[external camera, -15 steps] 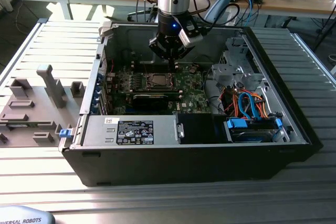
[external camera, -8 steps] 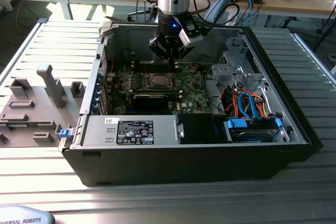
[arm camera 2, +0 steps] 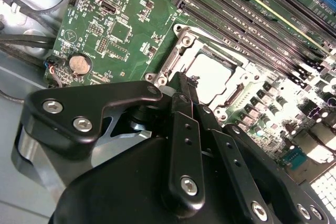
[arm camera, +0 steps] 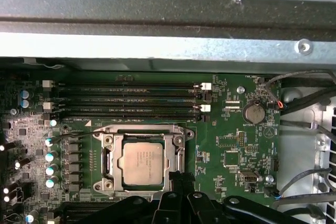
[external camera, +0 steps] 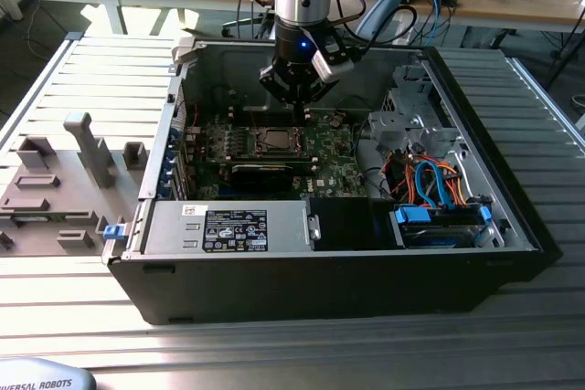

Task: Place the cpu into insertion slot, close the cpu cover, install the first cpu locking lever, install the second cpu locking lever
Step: 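Install the first cpu locking lever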

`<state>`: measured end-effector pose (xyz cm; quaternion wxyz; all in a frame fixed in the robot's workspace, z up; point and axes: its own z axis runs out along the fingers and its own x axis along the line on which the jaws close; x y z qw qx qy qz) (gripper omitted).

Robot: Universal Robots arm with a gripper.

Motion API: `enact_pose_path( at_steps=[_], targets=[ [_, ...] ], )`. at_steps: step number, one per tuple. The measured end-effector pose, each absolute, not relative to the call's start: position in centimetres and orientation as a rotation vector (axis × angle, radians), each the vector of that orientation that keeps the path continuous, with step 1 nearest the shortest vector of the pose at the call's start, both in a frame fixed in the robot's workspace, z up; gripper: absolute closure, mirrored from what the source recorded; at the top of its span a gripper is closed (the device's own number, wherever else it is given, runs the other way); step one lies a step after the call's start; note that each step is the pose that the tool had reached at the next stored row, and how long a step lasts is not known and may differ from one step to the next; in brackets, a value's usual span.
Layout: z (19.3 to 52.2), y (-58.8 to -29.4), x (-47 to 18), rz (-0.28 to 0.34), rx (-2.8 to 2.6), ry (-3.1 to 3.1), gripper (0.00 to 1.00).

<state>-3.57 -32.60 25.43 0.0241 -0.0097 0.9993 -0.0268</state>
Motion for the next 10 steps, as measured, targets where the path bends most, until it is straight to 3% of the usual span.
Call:
enact_pose_path(
  at_steps=[10],
  targets=[
    [25.43,-32.6,-3.57,-0.083,-0.042,3.092,0.89]
  ],
)
